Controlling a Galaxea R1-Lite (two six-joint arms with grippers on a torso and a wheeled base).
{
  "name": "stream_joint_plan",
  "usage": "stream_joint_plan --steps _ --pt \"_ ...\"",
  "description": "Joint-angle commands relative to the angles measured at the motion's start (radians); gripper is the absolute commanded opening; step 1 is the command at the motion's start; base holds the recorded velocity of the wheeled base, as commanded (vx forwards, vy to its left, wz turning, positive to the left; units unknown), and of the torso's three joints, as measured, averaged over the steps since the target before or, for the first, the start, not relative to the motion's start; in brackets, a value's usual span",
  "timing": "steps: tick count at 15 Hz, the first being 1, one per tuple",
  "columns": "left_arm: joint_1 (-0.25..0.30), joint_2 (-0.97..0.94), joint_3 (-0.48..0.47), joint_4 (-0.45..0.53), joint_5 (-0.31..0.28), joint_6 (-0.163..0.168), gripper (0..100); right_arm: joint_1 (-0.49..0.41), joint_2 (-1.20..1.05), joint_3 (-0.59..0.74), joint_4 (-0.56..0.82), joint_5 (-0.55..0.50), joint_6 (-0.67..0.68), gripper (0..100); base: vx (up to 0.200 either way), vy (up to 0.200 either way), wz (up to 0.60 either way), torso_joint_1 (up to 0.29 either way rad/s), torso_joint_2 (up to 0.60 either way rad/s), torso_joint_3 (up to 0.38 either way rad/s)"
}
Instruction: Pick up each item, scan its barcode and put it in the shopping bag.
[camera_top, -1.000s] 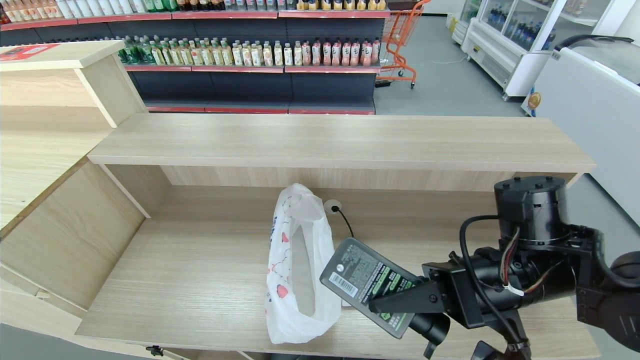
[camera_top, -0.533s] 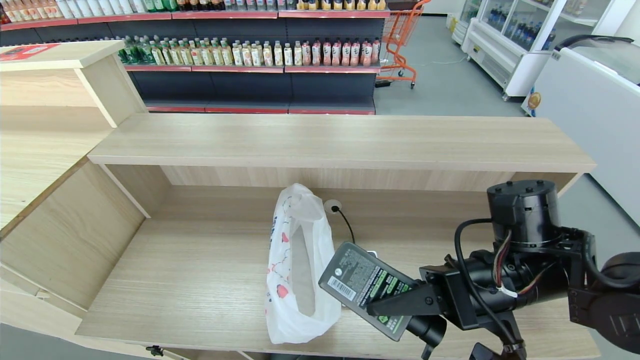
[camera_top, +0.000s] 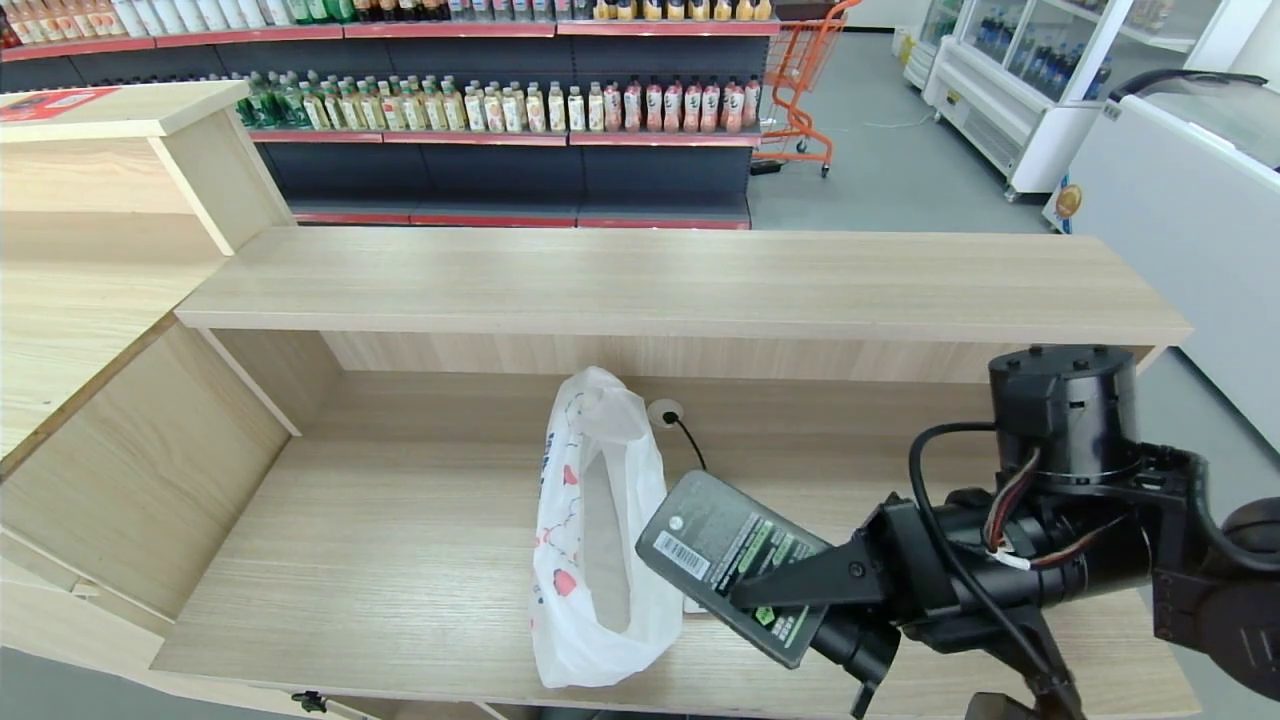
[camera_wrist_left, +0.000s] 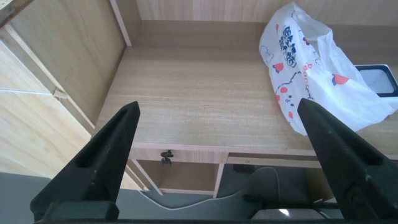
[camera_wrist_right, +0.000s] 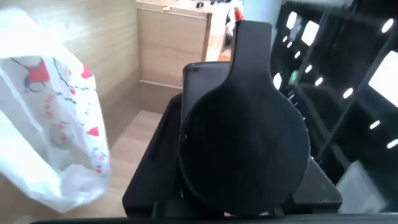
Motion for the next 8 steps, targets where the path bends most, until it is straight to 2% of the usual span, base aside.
stream_joint_plan --steps 1,2,3,6,7,8 --pt "0.0 0.0 0.0 0.0 0.0 0.0 100 -0.022 -0.102 -0.023 -0.001 -0.013 0.215 0 0.0 0.0 0.0 0.0 0.0 0.0" --pt "0.001 0.002 0.0 0.0 0.0 0.0 100 -0.071 -0.197 -0.026 0.008 -0.017 0.309 0 0.0 0.0 0.0 0.0 0.0 0.0" --pt "0.0 0.002 0.0 0.0 0.0 0.0 100 -0.162 -0.267 0.006 0.08 -0.003 0.401 0 0.0 0.0 0.0 0.0 0.0 0.0" --pt "0.001 0.0 0.0 0.0 0.0 0.0 100 -0.265 -0.395 -0.025 0.47 0.02 0.61 0 0.0 0.0 0.0 0.0 0.0 0.0" --pt "0.0 0.0 0.0 0.0 0.0 0.0 100 -0.391 -0.473 -0.054 0.622 0.018 0.829 0 0.0 0.0 0.0 0.0 0.0 0.0" --pt "0.0 0.002 0.0 0.0 0.0 0.0 100 -0.498 -0.51 -0.052 0.663 0.018 0.991 0 0.0 0.0 0.0 0.0 0.0 0.0"
